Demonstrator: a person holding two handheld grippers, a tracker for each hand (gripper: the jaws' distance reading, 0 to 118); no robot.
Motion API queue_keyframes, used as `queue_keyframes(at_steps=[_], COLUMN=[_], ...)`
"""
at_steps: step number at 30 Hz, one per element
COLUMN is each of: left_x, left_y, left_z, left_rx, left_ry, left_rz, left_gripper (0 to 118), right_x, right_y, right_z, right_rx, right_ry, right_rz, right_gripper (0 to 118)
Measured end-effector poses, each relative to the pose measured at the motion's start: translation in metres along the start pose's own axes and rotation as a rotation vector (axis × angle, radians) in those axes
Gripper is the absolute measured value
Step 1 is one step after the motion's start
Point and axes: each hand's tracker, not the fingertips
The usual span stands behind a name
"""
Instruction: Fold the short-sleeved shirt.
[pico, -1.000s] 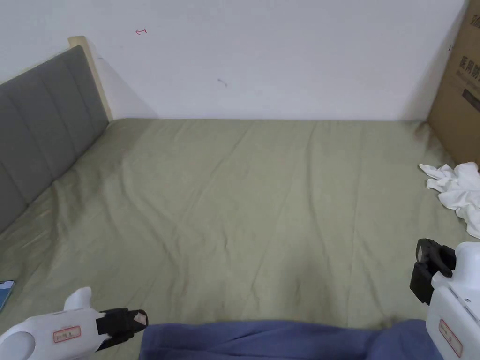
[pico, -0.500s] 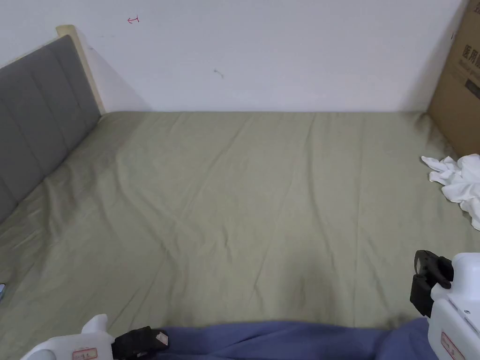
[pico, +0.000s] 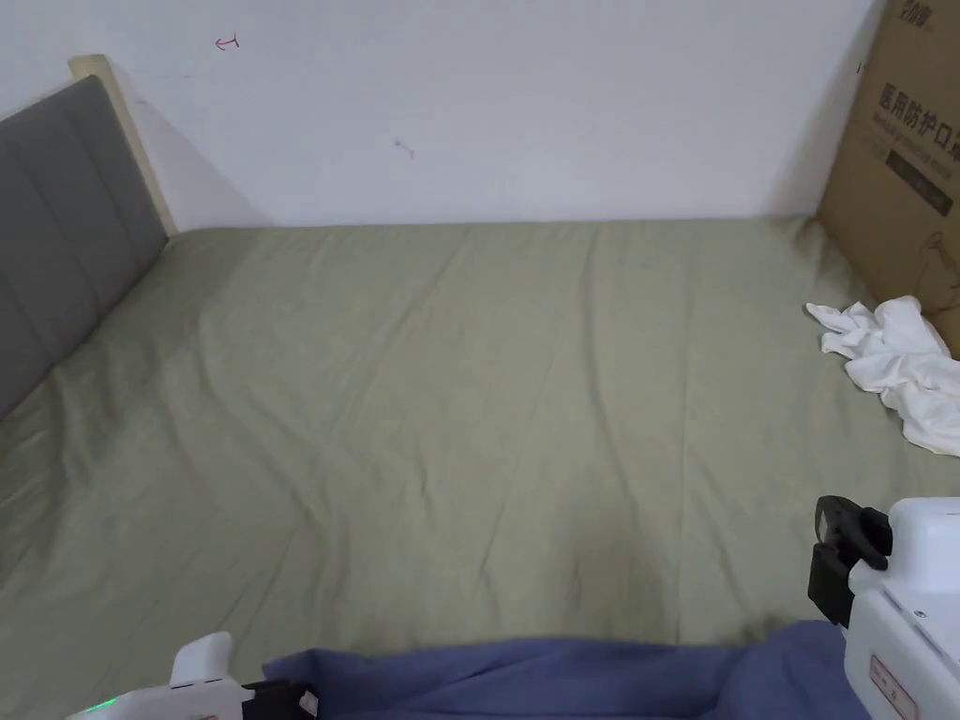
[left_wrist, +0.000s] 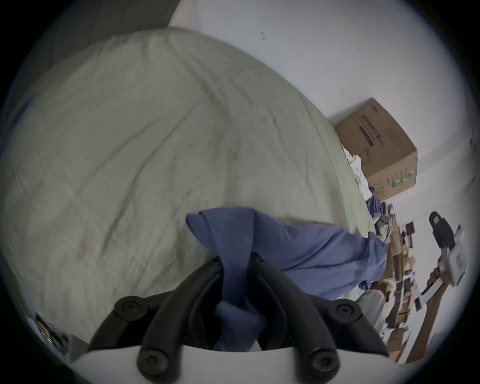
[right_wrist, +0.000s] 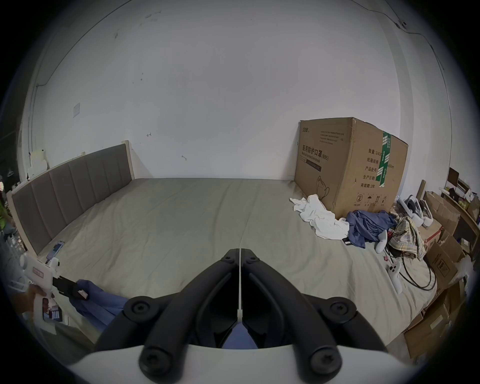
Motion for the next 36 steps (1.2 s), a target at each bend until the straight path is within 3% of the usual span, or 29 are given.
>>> queue_keyframes(at_steps=[6,15,24,36], left_x=[0.001,-0.026,0.073,0.192], left_y=[0.020,0.038,0.035,-0.008], left_z=[0.031,0.080,0.052,-0.062], left_rx=[0.009,0.044,-0.011,-0.186], left_ry=[0.019,0.187,0.153,0.067], left_rz=[-0.047,-0.017,-0.105,-0.204], left_gripper=[14,14,14,14], right_x=[0.004,0.007,0.011,0.033], right_y=[0.004,0.006,0.002,-0.002], right_z=[0.003,0.008,0.020,0.037], right_rx=[0.017,0.041,0.048,0.050], right_ry=[0.004,0.026,0.044,0.019], right_rz=[-0.015,-0.033,-0.044,-0.042], right_gripper=[3,3,3,4])
